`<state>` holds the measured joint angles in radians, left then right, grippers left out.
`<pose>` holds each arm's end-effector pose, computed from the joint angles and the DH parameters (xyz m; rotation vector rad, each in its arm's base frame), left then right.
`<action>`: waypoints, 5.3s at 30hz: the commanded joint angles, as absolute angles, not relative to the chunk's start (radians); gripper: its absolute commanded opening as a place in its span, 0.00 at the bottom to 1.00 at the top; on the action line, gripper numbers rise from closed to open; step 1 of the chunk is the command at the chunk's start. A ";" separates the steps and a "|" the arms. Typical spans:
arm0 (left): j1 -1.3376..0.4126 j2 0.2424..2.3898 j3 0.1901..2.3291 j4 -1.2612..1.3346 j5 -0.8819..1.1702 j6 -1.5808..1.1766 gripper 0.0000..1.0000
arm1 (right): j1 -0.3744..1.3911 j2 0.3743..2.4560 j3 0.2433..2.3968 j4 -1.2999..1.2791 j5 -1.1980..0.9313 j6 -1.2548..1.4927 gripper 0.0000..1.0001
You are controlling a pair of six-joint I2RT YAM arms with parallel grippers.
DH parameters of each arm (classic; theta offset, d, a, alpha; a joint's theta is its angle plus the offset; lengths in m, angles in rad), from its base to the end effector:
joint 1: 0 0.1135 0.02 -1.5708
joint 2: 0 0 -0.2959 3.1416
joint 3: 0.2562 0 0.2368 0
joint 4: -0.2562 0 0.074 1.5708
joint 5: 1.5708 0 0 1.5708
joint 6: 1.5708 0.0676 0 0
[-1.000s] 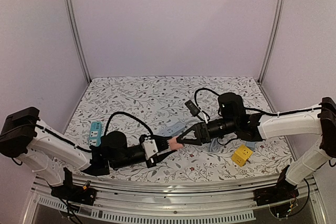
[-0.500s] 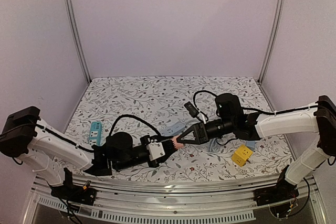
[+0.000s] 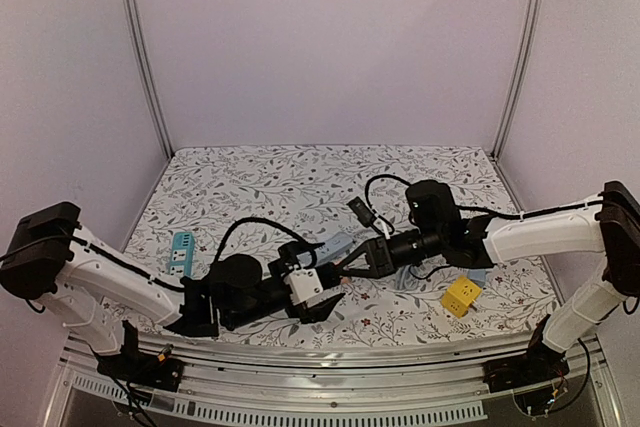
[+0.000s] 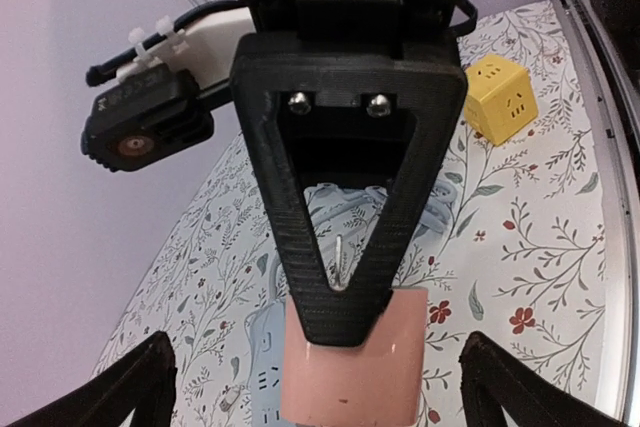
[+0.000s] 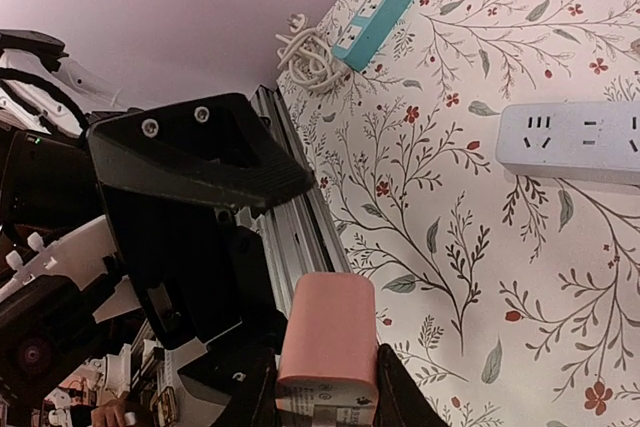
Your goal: Insert the plug
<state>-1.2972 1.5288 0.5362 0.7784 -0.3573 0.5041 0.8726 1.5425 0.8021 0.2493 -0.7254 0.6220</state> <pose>0.1085 -0.2990 0.2209 1.2201 1.2937 -0.2546 0.1785 0.2824 0.2403 -0.8097 2.2259 1.5836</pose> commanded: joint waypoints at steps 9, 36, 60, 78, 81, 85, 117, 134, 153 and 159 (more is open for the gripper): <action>-1.306 1.413 0.540 0.657 -0.342 0.331 1.00 | 0.877 1.445 0.772 0.276 -0.586 0.572 0.03; -0.940 1.195 0.459 0.786 0.314 -0.322 1.00 | 0.872 1.160 0.526 0.639 -0.573 0.562 0.00; -0.989 1.542 0.649 1.034 0.631 -0.509 0.76 | 0.871 1.225 0.521 0.754 -0.712 0.604 0.00; -1.036 1.571 0.714 0.863 0.635 -0.432 0.54 | 0.873 1.252 0.537 0.734 -0.724 0.591 0.00; -1.042 1.578 0.723 0.851 0.632 -0.427 0.54 | 0.872 1.248 0.536 0.722 -0.708 0.581 0.00; -1.043 1.580 0.730 0.842 0.629 -0.425 0.53 | 0.872 1.231 0.529 0.716 -0.702 0.575 0.00; -1.063 1.494 0.780 0.553 0.484 -0.367 0.00 | 0.872 1.132 0.504 0.613 -0.554 0.521 0.99; -1.060 1.261 0.935 -0.231 -0.034 -0.359 0.00 | 0.872 1.058 0.495 0.516 -0.355 0.498 0.99; -0.948 1.423 1.186 -0.641 -0.100 -0.168 0.00 | 0.874 1.014 0.497 0.453 -0.266 0.482 0.99; -0.942 1.573 1.303 -0.871 -0.268 -0.071 0.00 | 0.872 0.987 0.498 0.424 -0.247 0.482 0.99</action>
<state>-0.9569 1.4895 1.2419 -0.6983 -0.1635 -0.1600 0.8715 1.0122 0.5091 0.4644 -0.2771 0.4915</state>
